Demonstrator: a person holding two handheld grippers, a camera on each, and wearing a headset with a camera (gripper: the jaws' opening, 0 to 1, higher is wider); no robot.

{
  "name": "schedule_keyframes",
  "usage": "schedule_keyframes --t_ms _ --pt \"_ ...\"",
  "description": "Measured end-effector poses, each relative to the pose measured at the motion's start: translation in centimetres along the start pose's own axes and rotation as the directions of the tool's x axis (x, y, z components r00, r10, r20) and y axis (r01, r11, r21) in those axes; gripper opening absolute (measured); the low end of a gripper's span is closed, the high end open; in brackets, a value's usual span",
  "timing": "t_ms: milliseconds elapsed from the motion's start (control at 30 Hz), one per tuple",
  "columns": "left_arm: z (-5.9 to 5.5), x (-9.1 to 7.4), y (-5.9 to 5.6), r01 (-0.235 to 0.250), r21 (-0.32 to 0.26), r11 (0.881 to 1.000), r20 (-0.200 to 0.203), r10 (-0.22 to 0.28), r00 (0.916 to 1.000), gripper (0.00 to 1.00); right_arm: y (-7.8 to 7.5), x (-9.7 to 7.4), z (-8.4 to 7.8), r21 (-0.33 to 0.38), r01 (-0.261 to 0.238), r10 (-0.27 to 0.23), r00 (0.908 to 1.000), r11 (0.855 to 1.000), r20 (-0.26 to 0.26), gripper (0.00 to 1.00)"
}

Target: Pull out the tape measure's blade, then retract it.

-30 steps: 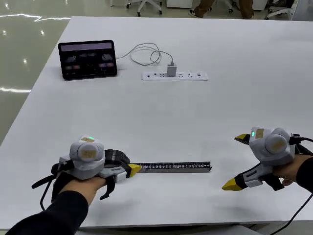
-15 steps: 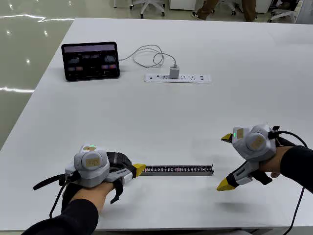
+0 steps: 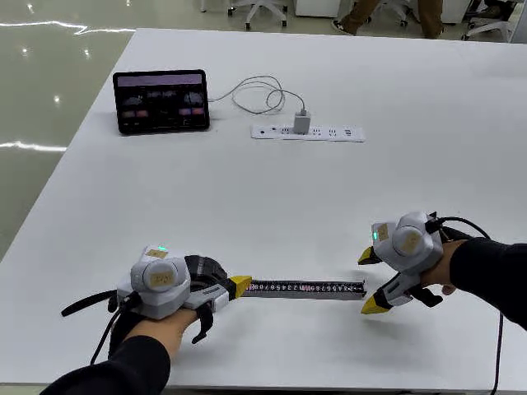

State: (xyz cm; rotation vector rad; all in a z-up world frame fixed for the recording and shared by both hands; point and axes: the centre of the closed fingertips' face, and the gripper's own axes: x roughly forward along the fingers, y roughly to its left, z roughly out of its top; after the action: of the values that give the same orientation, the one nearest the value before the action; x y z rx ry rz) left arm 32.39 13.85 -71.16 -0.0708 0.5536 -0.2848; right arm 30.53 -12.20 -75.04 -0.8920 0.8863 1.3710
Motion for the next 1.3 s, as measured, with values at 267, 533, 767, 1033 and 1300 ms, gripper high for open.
schedule_keyframes --t_ms 267,533,767,1033,1300 --pt "-0.1 0.1 -0.5 0.018 0.021 1.0 -0.005 -0.018 0.9998 0.96 0.1 0.6 -0.5 0.005 -0.026 0.026 0.9995 1.0 -0.018 0.3" --pt "-0.1 0.1 -0.3 0.013 0.001 1.0 -0.005 -0.013 0.9999 0.92 0.4 0.9 -0.7 -0.008 -0.028 0.028 0.9994 1.0 -0.022 0.15" --pt "-0.4 0.2 -0.3 0.006 0.021 1.0 -0.02 -0.005 0.9998 0.84 0.3 0.9 -0.6 -0.014 -0.017 0.017 0.9996 1.0 -0.022 0.12" --pt "-0.4 0.4 0.4 -0.023 -0.042 0.999 -0.027 0.022 0.9994 0.75 0.2 1.1 -0.5 -0.004 -0.002 0.001 0.9961 1.0 -0.088 0.12" --pt "-1.9 0.3 1.1 -0.074 -0.056 0.996 -0.1 0.069 0.9926 0.64 0.2 1.1 -0.6 0.034 0.008 -0.004 0.9929 0.999 -0.119 0.11"
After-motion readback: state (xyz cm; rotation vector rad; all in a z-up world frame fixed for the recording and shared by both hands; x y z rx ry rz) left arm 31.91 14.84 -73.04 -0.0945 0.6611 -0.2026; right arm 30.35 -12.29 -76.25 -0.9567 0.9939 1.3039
